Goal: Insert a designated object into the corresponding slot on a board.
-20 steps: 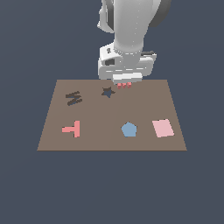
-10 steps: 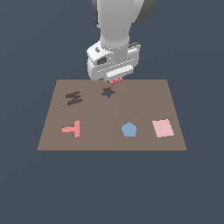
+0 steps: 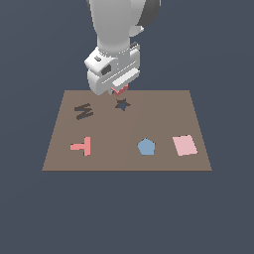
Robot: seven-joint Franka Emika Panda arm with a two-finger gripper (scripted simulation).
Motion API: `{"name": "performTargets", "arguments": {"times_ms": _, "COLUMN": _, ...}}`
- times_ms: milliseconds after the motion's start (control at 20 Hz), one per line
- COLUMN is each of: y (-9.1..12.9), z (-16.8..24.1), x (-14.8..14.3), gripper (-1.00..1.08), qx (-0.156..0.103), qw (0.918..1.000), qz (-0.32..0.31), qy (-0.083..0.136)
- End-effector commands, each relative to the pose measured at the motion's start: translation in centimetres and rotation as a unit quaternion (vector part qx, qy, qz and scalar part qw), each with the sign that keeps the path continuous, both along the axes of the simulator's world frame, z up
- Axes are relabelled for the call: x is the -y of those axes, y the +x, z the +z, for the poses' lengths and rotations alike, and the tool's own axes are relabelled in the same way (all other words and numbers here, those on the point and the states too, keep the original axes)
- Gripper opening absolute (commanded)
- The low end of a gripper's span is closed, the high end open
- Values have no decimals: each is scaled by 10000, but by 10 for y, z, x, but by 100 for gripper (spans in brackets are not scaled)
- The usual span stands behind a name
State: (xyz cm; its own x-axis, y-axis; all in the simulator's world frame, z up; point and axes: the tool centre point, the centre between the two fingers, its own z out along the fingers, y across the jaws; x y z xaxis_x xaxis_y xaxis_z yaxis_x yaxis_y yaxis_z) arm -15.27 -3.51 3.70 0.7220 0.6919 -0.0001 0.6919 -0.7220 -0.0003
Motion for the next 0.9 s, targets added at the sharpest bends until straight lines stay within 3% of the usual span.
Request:
{"name": "performTargets", "arguments": {"times_ms": 0, "y": 1, "z": 0, "x": 11, "gripper": -100, "qx": 3, "qw": 9992, "qz": 405, "qy": -1}}
{"name": "performTargets", "arguments": {"times_ms": 250, "y": 5, "z": 1, "x": 33, "gripper": -100, "qx": 3, "qw": 9929, "qz": 1190, "qy": -2}}
{"name": "performTargets", "arguments": {"times_ms": 450, "y": 11, "z": 1, "x": 49, "gripper": -100, "qx": 4, "qw": 9833, "qz": 1821, "qy": -3}}
{"name": "performTargets", "arguments": {"times_ms": 850, "y": 31, "z": 2, "x": 81, "gripper": -100, "qx": 4, "qw": 9508, "qz": 3098, "qy": -5}}
